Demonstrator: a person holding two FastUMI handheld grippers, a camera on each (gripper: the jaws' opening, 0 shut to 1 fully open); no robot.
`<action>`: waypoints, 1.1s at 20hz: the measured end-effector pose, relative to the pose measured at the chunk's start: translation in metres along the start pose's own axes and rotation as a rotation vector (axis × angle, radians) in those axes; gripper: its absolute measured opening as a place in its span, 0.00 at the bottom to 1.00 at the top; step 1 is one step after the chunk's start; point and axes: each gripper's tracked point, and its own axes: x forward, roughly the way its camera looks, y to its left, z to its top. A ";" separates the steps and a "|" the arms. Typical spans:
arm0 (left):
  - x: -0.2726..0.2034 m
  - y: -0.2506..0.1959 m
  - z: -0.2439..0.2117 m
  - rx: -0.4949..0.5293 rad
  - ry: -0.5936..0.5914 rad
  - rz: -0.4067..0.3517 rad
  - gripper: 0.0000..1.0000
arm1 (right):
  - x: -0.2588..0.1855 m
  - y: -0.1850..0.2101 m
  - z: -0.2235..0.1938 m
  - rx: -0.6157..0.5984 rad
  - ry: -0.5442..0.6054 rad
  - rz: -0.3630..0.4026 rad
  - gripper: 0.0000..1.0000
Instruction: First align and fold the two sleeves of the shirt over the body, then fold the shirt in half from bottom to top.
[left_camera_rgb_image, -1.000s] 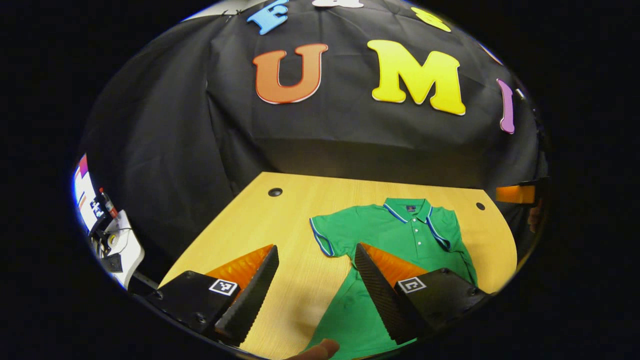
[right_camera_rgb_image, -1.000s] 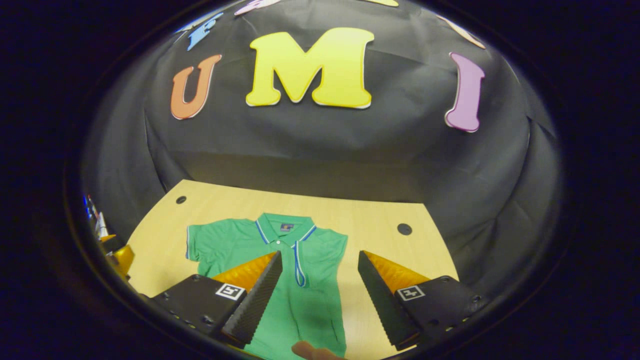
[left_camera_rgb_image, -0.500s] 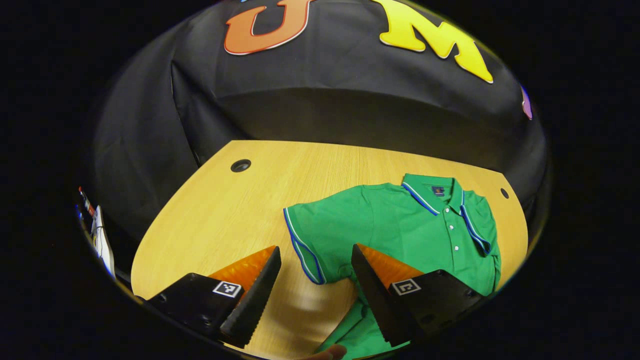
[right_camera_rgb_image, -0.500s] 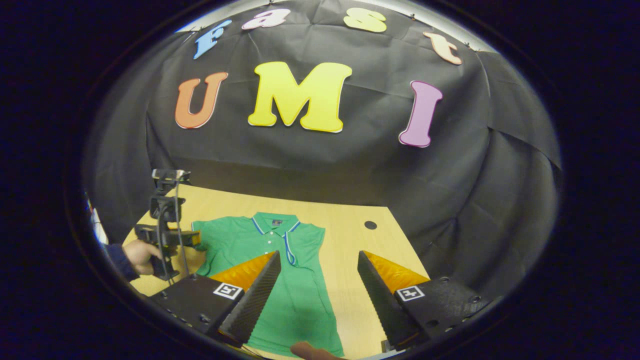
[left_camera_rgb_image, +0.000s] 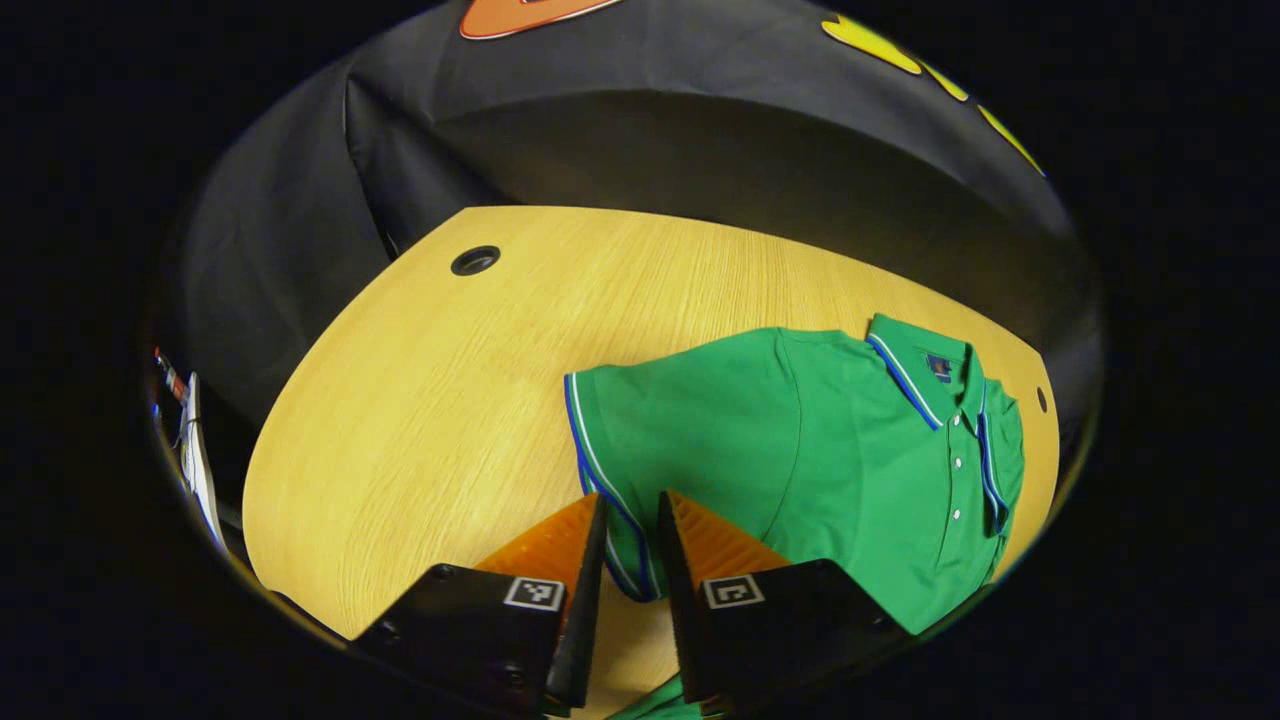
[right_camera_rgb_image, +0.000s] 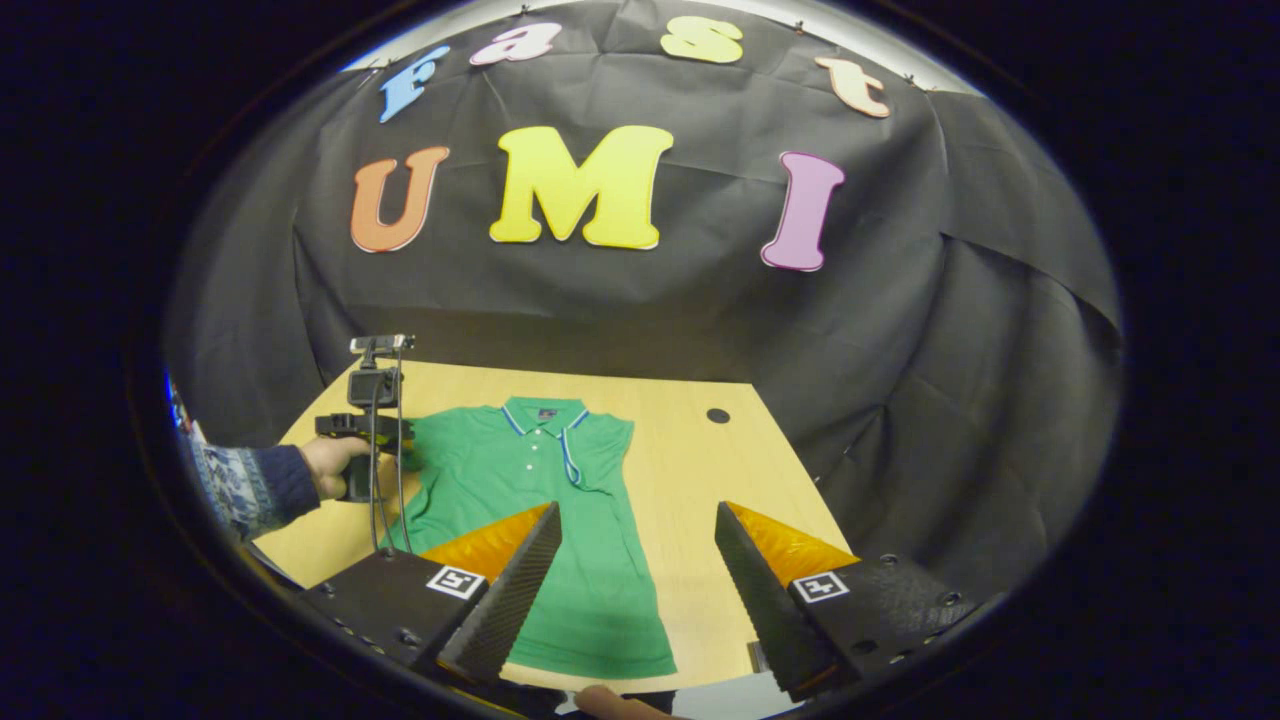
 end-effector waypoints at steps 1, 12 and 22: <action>0.003 -0.002 0.000 -0.015 -0.002 -0.008 0.28 | 0.004 -0.001 0.000 0.003 0.004 -0.001 0.96; -0.012 -0.005 0.014 0.019 -0.028 0.018 0.05 | 0.024 0.003 0.001 -0.007 0.031 0.039 0.96; -0.050 -0.086 0.049 0.319 -0.131 0.036 0.05 | 0.030 -0.031 -0.018 0.086 0.068 -0.016 0.98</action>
